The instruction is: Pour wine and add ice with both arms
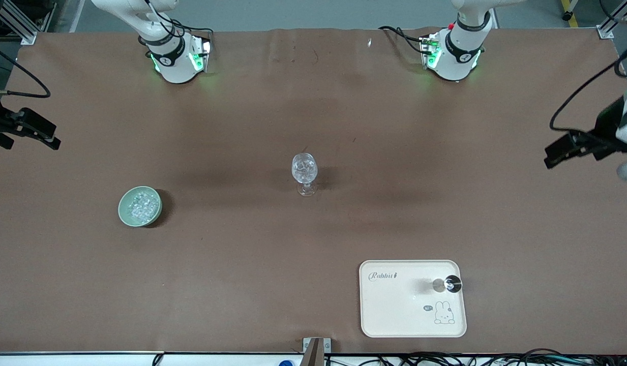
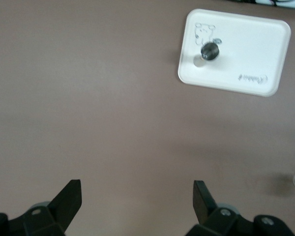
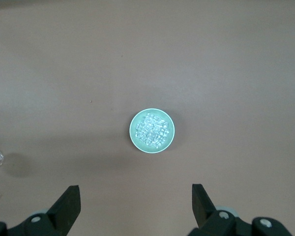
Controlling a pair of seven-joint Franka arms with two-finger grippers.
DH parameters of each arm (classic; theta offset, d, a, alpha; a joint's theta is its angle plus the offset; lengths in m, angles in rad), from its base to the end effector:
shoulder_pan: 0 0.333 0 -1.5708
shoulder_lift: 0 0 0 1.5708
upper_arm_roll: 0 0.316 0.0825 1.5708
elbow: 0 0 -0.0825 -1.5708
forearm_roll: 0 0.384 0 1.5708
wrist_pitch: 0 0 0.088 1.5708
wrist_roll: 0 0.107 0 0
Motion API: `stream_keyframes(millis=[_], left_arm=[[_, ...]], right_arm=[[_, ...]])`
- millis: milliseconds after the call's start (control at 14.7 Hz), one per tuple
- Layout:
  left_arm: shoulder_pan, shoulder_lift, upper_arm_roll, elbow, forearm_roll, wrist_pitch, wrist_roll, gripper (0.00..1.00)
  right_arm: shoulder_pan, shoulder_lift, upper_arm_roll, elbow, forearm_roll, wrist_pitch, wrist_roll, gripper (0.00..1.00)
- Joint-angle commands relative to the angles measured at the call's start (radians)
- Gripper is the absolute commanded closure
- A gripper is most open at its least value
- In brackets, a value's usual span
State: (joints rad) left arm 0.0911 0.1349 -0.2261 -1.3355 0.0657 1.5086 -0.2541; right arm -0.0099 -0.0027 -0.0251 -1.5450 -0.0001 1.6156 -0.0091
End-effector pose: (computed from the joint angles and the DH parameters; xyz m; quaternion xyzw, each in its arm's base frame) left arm 0.5860 -0.0612 0.6539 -0.9976 -0.0635 -0.0238 0.0133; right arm 0.5584 -0.0196 0.6424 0.9992 -0.0129 0.0366 0.0008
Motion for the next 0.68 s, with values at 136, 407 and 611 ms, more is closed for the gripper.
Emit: stream_keyframes(millis=[136, 407, 611], left_arm=[[-0.094, -0.234, 0.126, -0.258, -0.075, 0.013, 0.039, 0.0], [-0.094, -0.333, 0.116, -0.389, -0.081, 0.033, 0.038, 0.0], [-0.094, -0.34, 0.111, -0.387, -0.078, 0.028, 0.038, 0.0]], right_arm=[[-0.015, -0.026, 0.004, -0.032, 0.012, 0.001, -0.023, 0.0], [-0.013, -0.023, 0.004, -0.032, 0.011, 0.015, -0.025, 0.0], [-0.018, -0.019, 0.004, -0.026, 0.011, 0.033, -0.022, 0.0]])
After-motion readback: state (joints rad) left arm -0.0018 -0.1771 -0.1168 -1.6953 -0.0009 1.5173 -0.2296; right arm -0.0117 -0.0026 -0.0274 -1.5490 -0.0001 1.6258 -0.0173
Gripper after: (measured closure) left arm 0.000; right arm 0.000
